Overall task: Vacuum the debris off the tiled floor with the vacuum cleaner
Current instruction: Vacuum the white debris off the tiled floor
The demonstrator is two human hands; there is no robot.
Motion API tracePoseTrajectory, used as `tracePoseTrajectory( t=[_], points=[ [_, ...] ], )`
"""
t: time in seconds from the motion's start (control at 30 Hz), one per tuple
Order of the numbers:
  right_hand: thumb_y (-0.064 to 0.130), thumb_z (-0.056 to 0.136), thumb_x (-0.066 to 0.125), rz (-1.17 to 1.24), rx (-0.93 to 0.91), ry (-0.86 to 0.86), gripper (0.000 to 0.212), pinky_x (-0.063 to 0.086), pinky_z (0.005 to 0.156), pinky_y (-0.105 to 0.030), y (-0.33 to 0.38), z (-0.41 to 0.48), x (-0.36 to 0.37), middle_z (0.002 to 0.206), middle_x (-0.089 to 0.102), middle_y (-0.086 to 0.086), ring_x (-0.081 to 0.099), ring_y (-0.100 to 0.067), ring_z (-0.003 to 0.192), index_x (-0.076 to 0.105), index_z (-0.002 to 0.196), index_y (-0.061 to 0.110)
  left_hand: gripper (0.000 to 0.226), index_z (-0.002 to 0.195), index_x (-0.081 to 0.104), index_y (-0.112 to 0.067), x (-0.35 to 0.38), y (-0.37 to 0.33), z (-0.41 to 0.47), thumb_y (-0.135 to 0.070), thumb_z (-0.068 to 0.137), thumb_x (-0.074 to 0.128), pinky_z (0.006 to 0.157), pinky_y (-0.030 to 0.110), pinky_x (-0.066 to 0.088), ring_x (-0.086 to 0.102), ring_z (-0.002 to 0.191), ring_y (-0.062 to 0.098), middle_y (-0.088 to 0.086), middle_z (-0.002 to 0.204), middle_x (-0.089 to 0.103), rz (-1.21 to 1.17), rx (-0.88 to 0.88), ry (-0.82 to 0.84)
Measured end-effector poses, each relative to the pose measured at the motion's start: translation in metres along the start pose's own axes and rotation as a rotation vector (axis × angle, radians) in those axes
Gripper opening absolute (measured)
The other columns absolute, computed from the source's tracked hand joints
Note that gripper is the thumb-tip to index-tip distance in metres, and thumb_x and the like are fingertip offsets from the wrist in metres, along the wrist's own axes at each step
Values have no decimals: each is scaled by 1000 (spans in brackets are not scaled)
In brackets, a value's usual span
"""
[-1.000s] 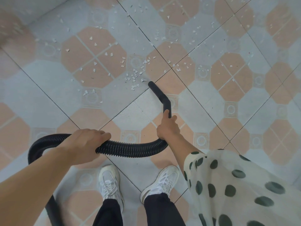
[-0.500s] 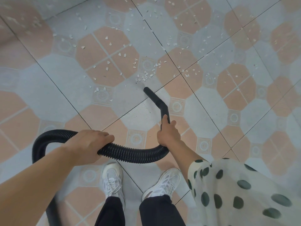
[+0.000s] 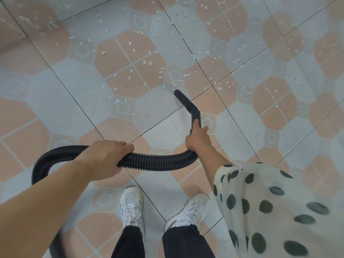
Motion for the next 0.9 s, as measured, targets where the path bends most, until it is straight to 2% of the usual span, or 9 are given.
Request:
tracePoseTrajectory(
  t=[0.27, 0.5, 0.63, 0.8, 0.9],
  points=[
    [8, 94, 48, -7, -1, -58, 80, 43, 69, -36, -3, 30, -21, 144, 24, -17, 57, -34, 98, 1, 157, 22, 23, 91, 33, -30, -8, -11, 28, -22, 81, 52, 60, 29, 34, 46, 72, 16, -11, 82, 47, 22, -47, -4],
    [9, 94, 51, -82, -42, -45, 82, 49, 74, -37, -13, 39, -24, 143, 25, -19, 57, -34, 98, -2, 157, 20, 22, 91, 33, -32, -8, -21, 42, -23, 82, 51, 60, 28, 32, 46, 73, 15, -12, 82, 44, 46, -58, 19],
    [11, 95, 50, -121, -81, -10, 81, 49, 69, -35, -19, 35, -19, 142, 25, -19, 56, -30, 86, -2, 156, 20, 19, 98, 42, -29, -5, -27, 38, -23, 82, 51, 57, 26, 30, 47, 73, 14, -12, 83, 47, 69, -57, 40],
    [13, 97, 50, -163, -134, 33, 80, 49, 68, -35, -19, 30, -17, 142, 26, -18, 54, -27, 82, -3, 156, 20, 20, 91, 35, -32, -7, -34, 28, -24, 81, 51, 62, 27, 34, 52, 78, 14, -12, 84, 46, 40, -86, 46],
    [13, 97, 48, -193, -186, 60, 79, 47, 68, -34, -13, 30, -23, 142, 25, -18, 52, -27, 81, -4, 157, 20, 18, 94, 38, -32, -7, -40, 21, -24, 83, 50, 63, 26, 33, 54, 81, 13, -13, 86, 48, 26, -116, 36]
  ],
)
Point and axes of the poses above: each hand's wrist, its own z-axis towards the middle knuckle, its own x-axis out of the palm, y = z × x, the point moved 1 cm from there along z, towards the middle knuckle
